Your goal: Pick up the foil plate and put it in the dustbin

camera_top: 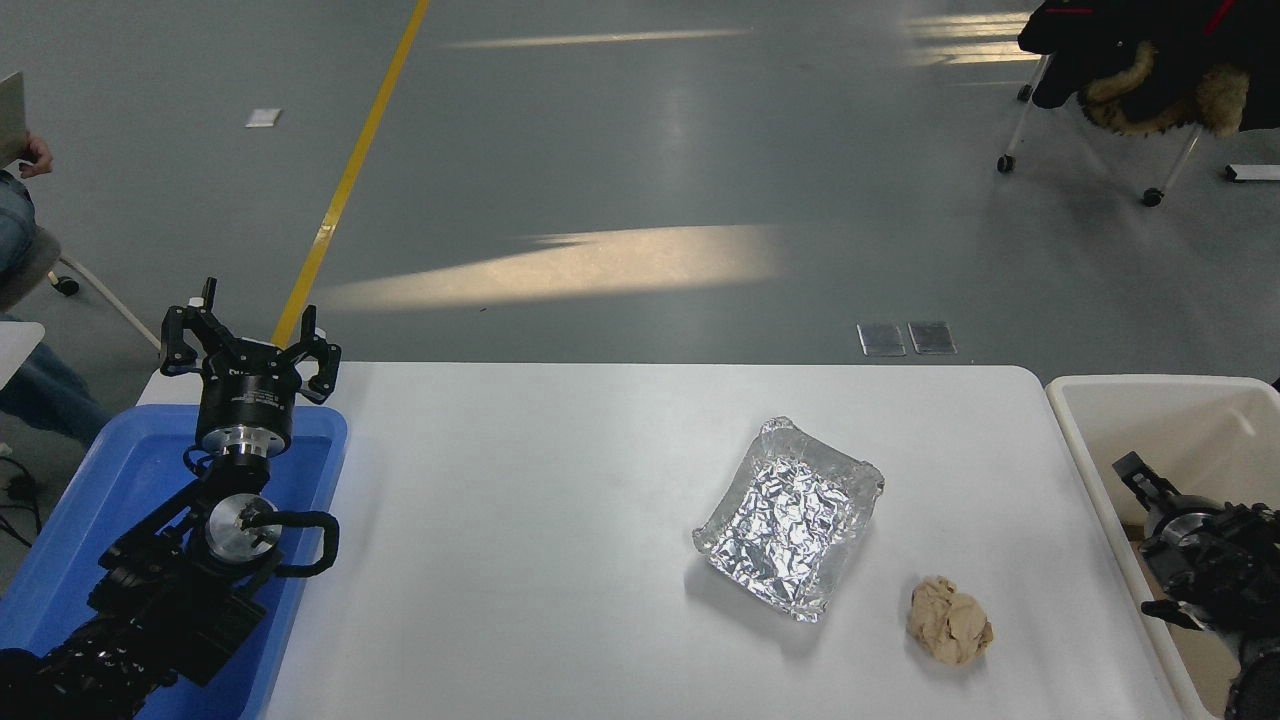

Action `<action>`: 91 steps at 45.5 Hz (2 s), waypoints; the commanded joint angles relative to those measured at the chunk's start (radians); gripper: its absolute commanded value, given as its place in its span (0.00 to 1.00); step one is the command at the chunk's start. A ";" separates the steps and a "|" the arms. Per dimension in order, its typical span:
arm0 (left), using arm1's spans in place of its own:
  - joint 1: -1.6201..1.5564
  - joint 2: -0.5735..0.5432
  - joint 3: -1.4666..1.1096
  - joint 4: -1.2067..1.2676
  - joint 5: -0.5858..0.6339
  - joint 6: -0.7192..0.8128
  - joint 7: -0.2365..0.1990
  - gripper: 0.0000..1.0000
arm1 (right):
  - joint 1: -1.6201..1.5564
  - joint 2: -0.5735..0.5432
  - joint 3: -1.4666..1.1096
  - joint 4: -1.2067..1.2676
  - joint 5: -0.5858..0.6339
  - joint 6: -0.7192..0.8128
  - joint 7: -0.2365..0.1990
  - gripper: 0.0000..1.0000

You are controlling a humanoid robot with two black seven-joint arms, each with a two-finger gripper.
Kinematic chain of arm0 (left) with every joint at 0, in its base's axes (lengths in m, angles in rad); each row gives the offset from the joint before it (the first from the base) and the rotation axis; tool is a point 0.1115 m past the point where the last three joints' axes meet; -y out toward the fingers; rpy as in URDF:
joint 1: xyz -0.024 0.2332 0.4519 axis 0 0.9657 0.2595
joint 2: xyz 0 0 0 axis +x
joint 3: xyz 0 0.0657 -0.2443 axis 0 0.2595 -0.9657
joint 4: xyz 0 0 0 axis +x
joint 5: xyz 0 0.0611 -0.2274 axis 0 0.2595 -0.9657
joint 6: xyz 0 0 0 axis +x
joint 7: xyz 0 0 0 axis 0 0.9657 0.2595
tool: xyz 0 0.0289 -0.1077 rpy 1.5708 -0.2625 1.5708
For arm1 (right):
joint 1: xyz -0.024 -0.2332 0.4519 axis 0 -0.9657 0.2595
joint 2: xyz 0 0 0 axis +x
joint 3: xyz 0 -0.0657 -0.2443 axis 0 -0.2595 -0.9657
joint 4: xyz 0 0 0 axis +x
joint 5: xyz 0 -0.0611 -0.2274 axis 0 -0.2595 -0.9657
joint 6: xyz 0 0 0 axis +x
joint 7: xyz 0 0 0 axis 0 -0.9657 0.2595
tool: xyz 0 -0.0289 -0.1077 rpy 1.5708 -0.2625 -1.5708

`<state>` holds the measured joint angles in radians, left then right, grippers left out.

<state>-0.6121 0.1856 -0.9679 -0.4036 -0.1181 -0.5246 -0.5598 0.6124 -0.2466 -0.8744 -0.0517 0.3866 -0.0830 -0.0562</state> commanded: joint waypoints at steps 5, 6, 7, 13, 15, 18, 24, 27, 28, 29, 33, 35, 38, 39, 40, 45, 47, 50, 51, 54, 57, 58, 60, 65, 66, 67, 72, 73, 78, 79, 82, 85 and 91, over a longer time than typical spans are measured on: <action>-0.005 0.000 0.002 0.000 0.002 0.003 0.000 0.99 | -0.014 0.015 0.008 -0.010 0.000 -0.017 -0.001 1.00; -0.005 0.002 0.002 0.000 0.000 0.002 0.001 0.99 | -0.014 0.016 0.008 -0.010 0.000 -0.017 -0.001 1.00; -0.002 0.002 0.003 -0.001 0.002 0.000 0.000 0.99 | -0.014 0.018 0.008 -0.010 0.001 -0.017 -0.001 1.00; 0.000 0.003 0.002 0.000 0.002 -0.002 0.001 0.99 | -0.011 0.018 0.006 -0.010 0.000 -0.017 -0.001 1.00; -0.002 0.003 0.002 0.000 0.002 0.000 0.001 0.99 | -0.007 0.020 0.005 -0.010 -0.002 -0.011 0.001 1.00; 0.000 0.003 0.002 0.000 0.002 0.000 0.001 0.99 | -0.002 0.020 0.005 -0.008 -0.002 -0.003 0.001 1.00; -0.002 0.003 0.003 0.000 0.002 0.000 0.001 0.99 | 0.018 0.032 0.003 -0.007 -0.003 0.003 0.007 1.00; -0.002 0.003 0.003 0.000 0.002 -0.002 0.001 0.99 | 0.035 0.030 0.002 -0.005 -0.003 0.019 0.009 1.00; 0.000 0.003 0.003 0.000 0.002 -0.002 0.001 0.99 | 0.038 0.026 -0.005 -0.004 -0.002 0.025 0.009 1.00; 0.000 0.003 0.003 0.000 0.002 0.000 0.001 0.99 | 0.040 0.023 -0.005 -0.002 -0.003 0.032 0.009 1.00; 0.000 0.003 0.002 0.000 0.002 0.000 0.001 0.99 | 0.055 -0.023 -0.005 0.024 -0.003 0.055 0.012 1.00; 0.000 0.003 0.002 0.000 0.002 0.000 0.001 0.99 | 0.090 -0.040 -0.003 0.052 -0.003 0.065 0.012 1.00; 0.000 0.003 0.003 -0.001 0.002 0.000 0.001 0.99 | 0.147 -0.060 -0.006 0.136 -0.009 0.077 0.013 1.00; -0.002 0.003 0.003 0.000 0.002 0.000 0.001 0.99 | 0.167 -0.071 -0.006 0.183 -0.018 0.080 0.013 1.00; -0.002 0.003 0.003 0.000 0.003 -0.002 0.001 0.99 | 0.197 -0.089 -0.008 0.243 -0.032 0.078 0.013 1.00; -0.002 0.003 0.003 0.000 0.003 -0.002 0.001 0.99 | 0.498 -0.252 -0.054 0.717 -0.161 0.054 0.015 1.00; -0.002 0.003 0.003 -0.001 0.003 -0.002 0.001 0.99 | 0.605 -0.269 -0.086 0.832 -0.192 0.048 0.013 1.00; -0.002 0.003 0.003 0.000 0.003 -0.002 0.001 0.99 | 0.737 -0.263 -0.159 0.936 -0.204 0.049 0.013 1.00; -0.002 0.003 0.003 0.000 0.003 -0.002 0.001 0.99 | 0.774 -0.255 -0.188 0.966 -0.204 0.051 0.013 1.00; -0.002 0.003 0.003 -0.001 0.003 -0.002 0.001 0.99 | 0.898 -0.218 -0.291 1.081 -0.207 0.058 0.013 1.00; -0.002 0.003 0.003 -0.001 0.003 -0.002 0.001 0.99 | 1.022 -0.182 -0.368 1.183 -0.207 0.063 0.015 1.00; -0.002 0.003 0.003 -0.001 0.003 -0.002 0.001 0.99 | 1.062 -0.168 -0.391 1.225 -0.207 0.069 0.015 1.00; -0.002 0.003 0.003 0.000 0.003 -0.002 0.001 0.99 | 1.148 -0.139 -0.429 1.311 -0.209 0.084 0.015 1.00; 0.000 0.003 0.003 0.000 0.003 -0.002 0.001 0.99 | 1.363 -0.089 -0.465 1.502 -0.207 0.173 0.015 1.00; 0.000 0.003 0.003 0.000 0.003 -0.002 0.001 0.99 | 1.406 -0.085 -0.465 1.541 -0.207 0.198 0.015 1.00; 0.000 0.003 0.003 -0.001 0.002 0.000 0.001 0.99 | 1.447 -0.082 -0.465 1.576 -0.207 0.222 0.015 1.00; 0.002 0.003 0.002 0.000 0.000 0.000 0.001 0.99 | 1.656 -0.062 -0.465 1.748 -0.204 0.327 0.015 1.00; 0.002 0.003 0.002 0.000 0.000 0.000 0.001 0.99 | 1.696 -0.060 -0.465 1.774 -0.203 0.348 0.015 1.00; 0.002 0.003 0.002 0.000 0.000 0.000 0.000 0.99 | 1.871 -0.059 -0.462 1.797 -0.195 0.498 0.015 1.00; 0.002 0.002 0.002 0.000 -0.002 0.002 0.000 0.99 | 1.901 -0.059 -0.460 1.797 -0.193 0.535 0.015 1.00; 0.002 0.002 0.002 0.000 -0.002 0.000 0.000 0.99 | 1.990 -0.060 -0.454 1.797 -0.187 0.652 0.016 1.00; 0.002 0.002 0.002 0.000 -0.002 0.002 0.000 0.99 | 2.075 -0.062 -0.453 1.797 -0.178 0.755 0.016 1.00; 0.002 0.002 0.002 0.000 -0.002 0.002 0.000 0.99 | 2.190 -0.066 -0.443 1.797 -0.137 0.868 0.016 1.00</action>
<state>-0.6107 0.1876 -0.9662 -0.4034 -0.1189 -0.5239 -0.5598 2.5159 -0.3164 -1.3188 1.6832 0.2076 0.5372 -0.0405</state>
